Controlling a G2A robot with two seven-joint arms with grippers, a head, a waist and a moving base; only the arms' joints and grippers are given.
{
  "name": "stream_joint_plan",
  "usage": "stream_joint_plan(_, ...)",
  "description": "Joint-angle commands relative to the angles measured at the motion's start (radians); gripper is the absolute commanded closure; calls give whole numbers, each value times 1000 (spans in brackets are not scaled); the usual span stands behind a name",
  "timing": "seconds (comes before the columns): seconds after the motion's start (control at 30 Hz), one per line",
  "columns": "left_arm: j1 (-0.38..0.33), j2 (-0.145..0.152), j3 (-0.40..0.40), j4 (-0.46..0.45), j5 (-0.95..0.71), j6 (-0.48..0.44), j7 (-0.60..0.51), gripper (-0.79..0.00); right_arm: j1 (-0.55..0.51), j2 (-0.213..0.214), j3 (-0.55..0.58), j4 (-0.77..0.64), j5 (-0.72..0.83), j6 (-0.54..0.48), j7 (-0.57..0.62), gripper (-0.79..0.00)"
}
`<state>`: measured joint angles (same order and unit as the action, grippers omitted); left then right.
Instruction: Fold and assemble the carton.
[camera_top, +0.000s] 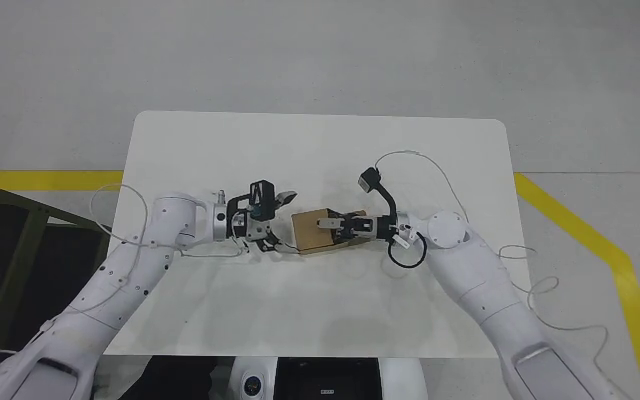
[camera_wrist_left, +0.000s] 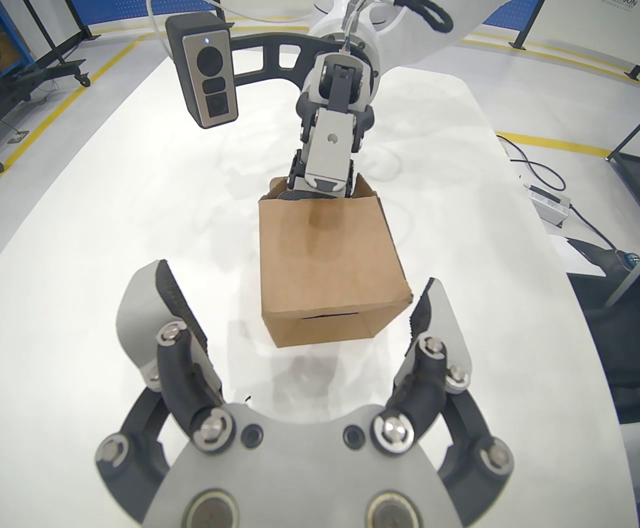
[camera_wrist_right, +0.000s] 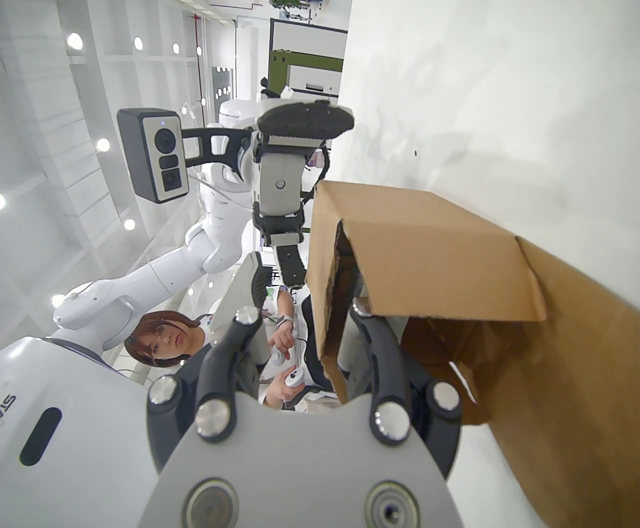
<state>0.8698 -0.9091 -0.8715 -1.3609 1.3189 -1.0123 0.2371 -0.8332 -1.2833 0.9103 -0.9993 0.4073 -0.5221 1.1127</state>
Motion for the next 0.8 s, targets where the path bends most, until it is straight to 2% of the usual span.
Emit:
stream_joint_plan(0.0,4,4,1,-11,-15,0,-13,-785,-12,6,11,-26,-9,10,0,-339)
stream_joint_plan(0.23,40,12,-23,-34,-39,39,-66,-785,-61,36,75,-118,-64,47,4,-357)
stream_joint_plan(0.57,113,16,-52,-90,-42,116,-107,-785,-172,100,240,-279,-137,102,26,-345)
stream_joint_plan(0.63,119,14,-54,-93,-50,126,-118,-785,-197,110,268,-327,-147,121,31,-289)
stream_joint_plan(0.67,120,13,-53,-95,-53,130,-123,-785,-209,115,280,-348,-155,130,35,-203)
stream_joint_plan(0.7,122,12,-53,-95,-56,134,-128,-785,-220,119,292,-366,-161,137,37,-68)
stream_joint_plan(0.73,123,10,-52,-96,-58,137,-132,-785,-230,123,302,-384,-167,144,40,0)
stream_joint_plan(0.77,124,9,-52,-96,-60,139,-135,-785,-238,127,308,-400,-177,153,46,0)
